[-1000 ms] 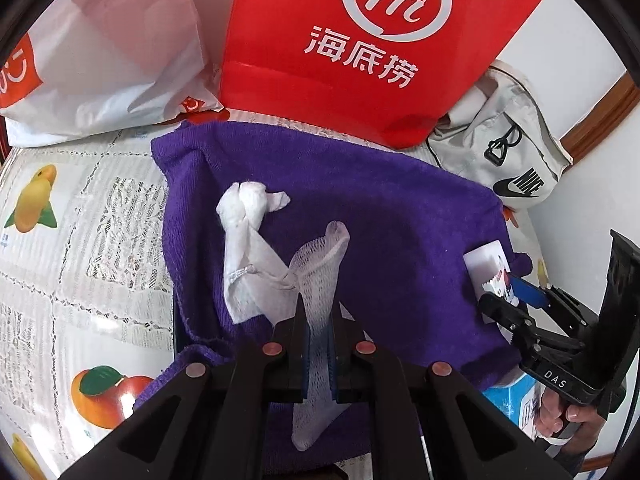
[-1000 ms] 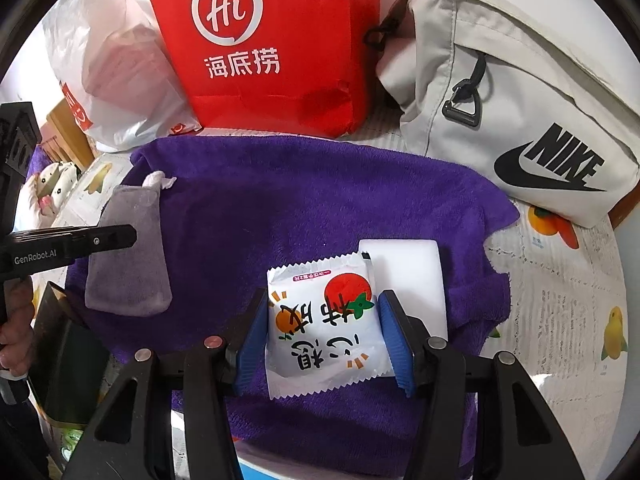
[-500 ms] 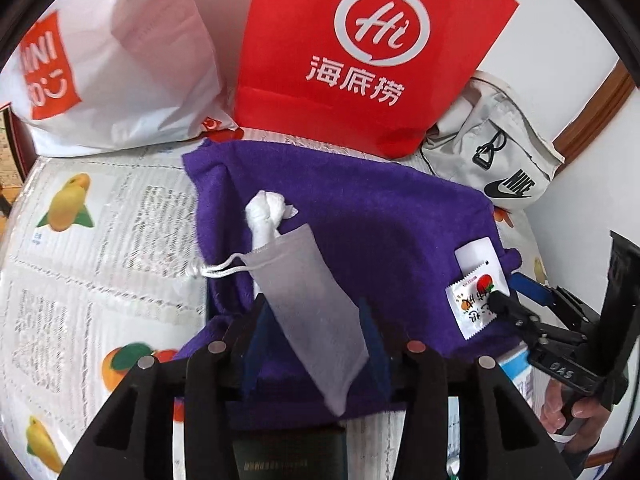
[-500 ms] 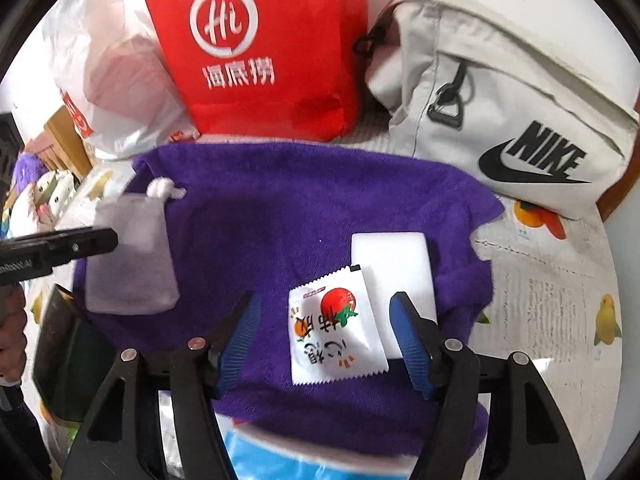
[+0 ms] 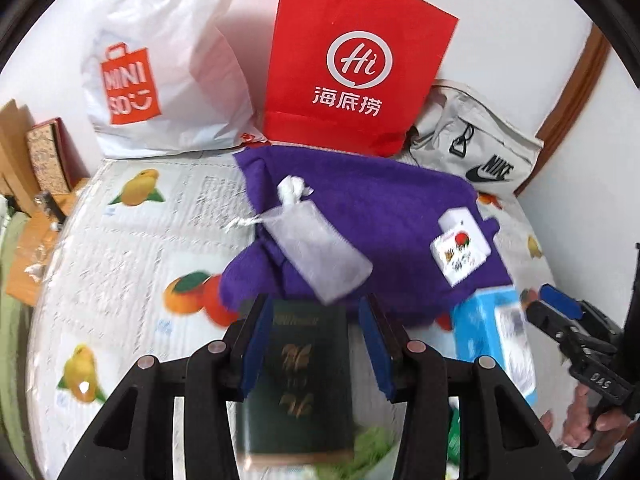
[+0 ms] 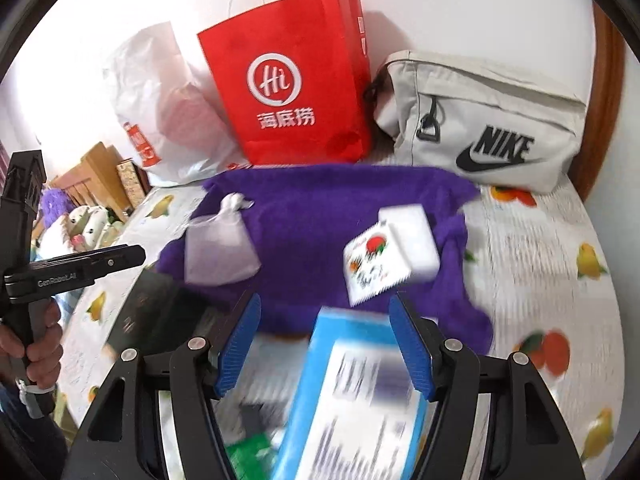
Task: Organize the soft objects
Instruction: 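Move both grippers back toward the remaining items beside the blue tissue box, then grasp the green wrapper packet with the right gripper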
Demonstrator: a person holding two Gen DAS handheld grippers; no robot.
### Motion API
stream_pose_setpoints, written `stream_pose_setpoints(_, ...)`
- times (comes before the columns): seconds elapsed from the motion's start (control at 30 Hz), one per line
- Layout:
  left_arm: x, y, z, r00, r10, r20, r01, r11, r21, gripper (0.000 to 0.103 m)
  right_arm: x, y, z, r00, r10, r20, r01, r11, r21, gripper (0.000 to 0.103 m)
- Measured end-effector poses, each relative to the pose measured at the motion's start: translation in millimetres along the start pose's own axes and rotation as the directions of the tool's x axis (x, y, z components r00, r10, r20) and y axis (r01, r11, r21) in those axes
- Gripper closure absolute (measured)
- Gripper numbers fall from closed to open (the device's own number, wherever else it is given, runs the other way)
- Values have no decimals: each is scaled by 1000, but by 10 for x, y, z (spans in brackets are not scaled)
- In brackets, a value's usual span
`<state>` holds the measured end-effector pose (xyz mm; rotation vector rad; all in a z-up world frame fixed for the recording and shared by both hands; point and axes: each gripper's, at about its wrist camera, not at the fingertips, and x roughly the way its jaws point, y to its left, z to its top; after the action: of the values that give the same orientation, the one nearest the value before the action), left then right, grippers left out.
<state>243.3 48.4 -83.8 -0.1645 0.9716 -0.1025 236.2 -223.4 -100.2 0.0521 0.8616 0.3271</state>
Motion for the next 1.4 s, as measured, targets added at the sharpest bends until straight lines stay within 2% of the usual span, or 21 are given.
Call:
stream_pose_setpoints(0.07, -108, 5, -143, 1000, 14, 5, -14, 1000, 8, 60, -103, 51, -130, 1000, -5, 7, 5, 1000, -3, 37)
stream_pose_setpoints(0.4, -368, 163, -723, 1000, -14, -18, 13, 999, -40, 60, -423, 243, -817, 1000, 22, -7, -22, 1000, -1, 37)
stream_pose_setpoints(0.87, -390, 202, -1254, 997, -64, -42, 62, 996, -58, 60, -167, 235, -1549, 991, 72, -112, -74, 997, -13, 37)
stream_pose_setpoints(1.03, -305, 168, -1343, 995, -77, -64, 74, 996, -58, 60, -47, 167, -1634, 989, 96, -115, -97, 995, -4, 37)
stream_pose_setpoints(1.1, -274, 166, -1365, 994, -76, -75, 72, 996, -61, 60, -25, 155, -1634, 989, 120, -87, -123, 992, -23, 37)
stream_pose_setpoints(1.23, -216, 157, -1361, 993, -75, -91, 69, 996, -61, 60, 77, 186, -1589, 986, 141, -93, -146, 988, -57, 37)
stream_pose_setpoints(1.33, -213, 124, -1352, 992, -80, -94, 75, 996, -52, 60, 96, 238, -1565, 977, 188, -103, -197, 977, -83, 65)
stream_pose_setpoints(1.4, -232, 111, -1356, 993, -77, -91, 74, 996, -43, 60, 78, 251, -1560, 977, 185, -104, -193, 978, -76, 67)
